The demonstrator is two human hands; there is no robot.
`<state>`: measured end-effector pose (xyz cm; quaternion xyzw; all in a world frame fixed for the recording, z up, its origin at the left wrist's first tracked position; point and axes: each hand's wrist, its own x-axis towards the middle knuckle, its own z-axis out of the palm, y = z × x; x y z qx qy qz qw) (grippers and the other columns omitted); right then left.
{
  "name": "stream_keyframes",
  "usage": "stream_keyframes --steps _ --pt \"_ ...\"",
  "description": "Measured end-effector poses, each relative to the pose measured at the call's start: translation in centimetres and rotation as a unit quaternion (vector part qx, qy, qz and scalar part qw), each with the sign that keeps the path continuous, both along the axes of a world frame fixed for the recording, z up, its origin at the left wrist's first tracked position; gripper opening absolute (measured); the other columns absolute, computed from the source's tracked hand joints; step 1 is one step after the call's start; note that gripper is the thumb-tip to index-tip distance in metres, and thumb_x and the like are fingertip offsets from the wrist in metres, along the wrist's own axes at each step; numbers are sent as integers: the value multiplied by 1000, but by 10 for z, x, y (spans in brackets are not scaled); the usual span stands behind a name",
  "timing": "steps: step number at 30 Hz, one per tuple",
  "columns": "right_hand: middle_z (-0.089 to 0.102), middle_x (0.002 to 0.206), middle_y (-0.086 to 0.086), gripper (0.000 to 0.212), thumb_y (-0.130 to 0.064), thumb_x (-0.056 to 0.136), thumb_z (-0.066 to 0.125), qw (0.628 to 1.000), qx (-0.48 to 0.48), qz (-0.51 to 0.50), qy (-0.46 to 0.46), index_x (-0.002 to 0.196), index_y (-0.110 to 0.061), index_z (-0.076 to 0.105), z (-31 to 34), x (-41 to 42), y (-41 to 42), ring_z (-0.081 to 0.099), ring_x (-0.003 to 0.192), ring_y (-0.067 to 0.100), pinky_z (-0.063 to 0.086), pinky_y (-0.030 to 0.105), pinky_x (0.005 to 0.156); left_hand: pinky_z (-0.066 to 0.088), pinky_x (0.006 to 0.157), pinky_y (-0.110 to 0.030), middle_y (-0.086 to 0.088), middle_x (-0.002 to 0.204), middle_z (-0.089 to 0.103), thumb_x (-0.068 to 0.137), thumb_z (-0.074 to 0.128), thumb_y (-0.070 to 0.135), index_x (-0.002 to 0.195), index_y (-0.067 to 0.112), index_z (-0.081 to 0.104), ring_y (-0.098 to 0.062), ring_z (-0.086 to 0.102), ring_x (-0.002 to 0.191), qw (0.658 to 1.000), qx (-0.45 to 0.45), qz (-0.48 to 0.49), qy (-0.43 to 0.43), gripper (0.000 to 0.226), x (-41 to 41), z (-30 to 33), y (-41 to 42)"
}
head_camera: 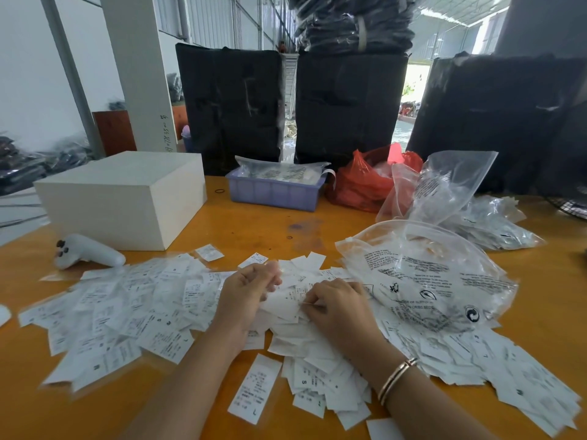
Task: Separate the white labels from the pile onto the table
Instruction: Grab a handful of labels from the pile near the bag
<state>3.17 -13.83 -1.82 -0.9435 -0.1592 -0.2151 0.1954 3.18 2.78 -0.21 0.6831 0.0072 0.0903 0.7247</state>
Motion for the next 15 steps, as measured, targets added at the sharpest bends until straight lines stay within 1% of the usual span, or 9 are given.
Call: stream_keyframes --steps 1,2,4,6,7,9,11,13,15 --pt "66 90 -14 13 -36 88 58 1000 0 2 7 84 -26 65 -1 0 0 53 94 8 23 24 82 48 62 -17 7 66 66 71 62 59 73 22 72 -2 56 58 1000 -4 -15 -4 38 -1 0 0" --pt "66 90 -13 15 -36 88 56 1000 0 3 10 84 -25 65 -2 -1 0 52 93 8 24 24 83 48 60 -17 5 68 65 78 61 53 77 23 73 -3 55 58 999 -17 -31 -7 33 -2 1 1" --pt "66 91 -12 19 -32 91 50 1000 -12 9 14 86 -24 66 -2 -3 -1 51 94 10 30 26 86 47 57 -20 0 72 66 93 58 26 85 25 73 -7 56 58 998 -45 -53 -10 17 -1 0 2" --pt "66 94 -13 20 -23 90 48 999 -2 25 28 91 -24 68 -1 -5 -3 51 96 10 37 29 87 44 54 -22 -3 73 65 91 49 0 91 20 70 -9 56 57 995 -71 -63 -3 29 0 0 3" --pt "66 96 -13 22 -18 89 49 999 17 33 36 94 -25 70 0 -5 -3 51 96 9 39 30 87 43 53 -21 -3 74 65 88 46 -7 94 17 68 -9 56 57 995 -77 -64 1 33 0 0 4" --pt "68 100 -10 26 -7 85 54 995 72 45 47 94 -22 73 2 -4 -6 53 98 9 41 26 88 45 54 -21 1 75 66 86 46 -10 97 18 65 -7 56 58 997 -57 -55 1 36 2 -1 3" --pt "65 109 -8 31 3 82 57 986 156 46 41 88 -21 76 3 -2 -8 50 103 7 35 13 88 47 59 -21 6 79 71 89 53 -3 103 21 59 -4 59 61 999 -21 -39 -9 28 3 -3 1" --pt "56 119 -10 41 7 82 58 969 242 32 46 80 -30 75 5 -1 -10 45 111 4 31 8 89 47 64 -21 7 84 74 91 58 7 102 20 57 -1 61 65 999 9 -25 -22 18 6 -6 0" --pt "52 122 -12 50 7 83 56 952 293 18 82 73 -40 71 6 0 -11 44 115 3 31 4 89 46 63 -17 11 84 74 91 60 13 96 20 62 2 62 67 999 27 -13 -32 9 7 -8 0"
